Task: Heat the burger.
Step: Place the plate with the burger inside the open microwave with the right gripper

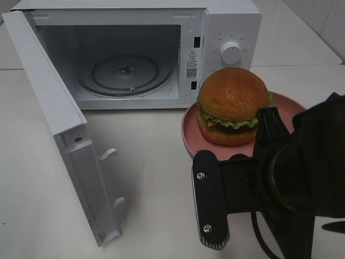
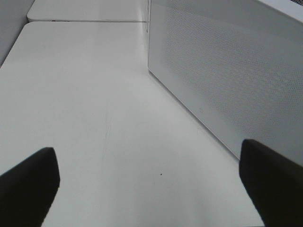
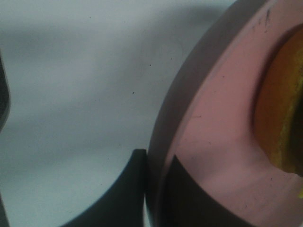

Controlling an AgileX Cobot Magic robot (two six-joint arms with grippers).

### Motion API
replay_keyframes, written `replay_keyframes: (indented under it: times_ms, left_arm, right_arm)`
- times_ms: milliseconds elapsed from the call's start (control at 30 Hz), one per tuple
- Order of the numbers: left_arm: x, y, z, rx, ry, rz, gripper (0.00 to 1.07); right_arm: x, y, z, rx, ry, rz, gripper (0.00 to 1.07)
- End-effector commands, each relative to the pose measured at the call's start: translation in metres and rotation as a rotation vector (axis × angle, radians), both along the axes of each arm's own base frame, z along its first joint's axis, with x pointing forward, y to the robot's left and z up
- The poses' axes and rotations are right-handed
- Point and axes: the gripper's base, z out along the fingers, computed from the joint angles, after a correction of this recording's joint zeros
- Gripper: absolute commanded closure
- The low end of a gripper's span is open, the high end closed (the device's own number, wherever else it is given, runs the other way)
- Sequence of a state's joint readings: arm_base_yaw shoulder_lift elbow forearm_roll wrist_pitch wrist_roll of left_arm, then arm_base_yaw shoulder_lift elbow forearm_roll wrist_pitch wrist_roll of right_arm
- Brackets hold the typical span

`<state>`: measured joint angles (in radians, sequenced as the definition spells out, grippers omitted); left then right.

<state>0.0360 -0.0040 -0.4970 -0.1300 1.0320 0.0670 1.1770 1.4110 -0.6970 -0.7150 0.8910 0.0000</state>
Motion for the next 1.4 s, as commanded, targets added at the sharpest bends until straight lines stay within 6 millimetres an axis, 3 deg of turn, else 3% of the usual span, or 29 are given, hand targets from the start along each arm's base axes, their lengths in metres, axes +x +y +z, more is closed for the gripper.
replay_keyframes:
  times_ms: [33,433,800,933,1400]
  left_arm:
    - [-0.004,0.000,0.000,-0.007,-0.029,-0.002,0.09]
    - [-0.004,0.000,0.000,-0.007,-0.029,-0.002,0.09]
    - [-0.004,0.000,0.000,-0.007,-0.029,-0.002,0.09]
    - [-0.004,0.000,0.000,-0.007,-0.029,-0.002,0.09]
    - [-0.004,0.000,0.000,-0.007,-0.029,-0.002,0.09]
  right_arm:
    - [0.003,0.005,0.006,-0.009,-0.046,0.132,1.07]
    - [0.002,0.018,0.005,0.036,-0.037,0.325,1.07]
    - [0.004,0.021,0.006,0.049,-0.046,0.380,1.07]
    - [0.022,0.013,0.005,0.059,-0.033,0.395,1.07]
    - [0.054,0.007,0.016,0.099,-0.034,0.525,1.07]
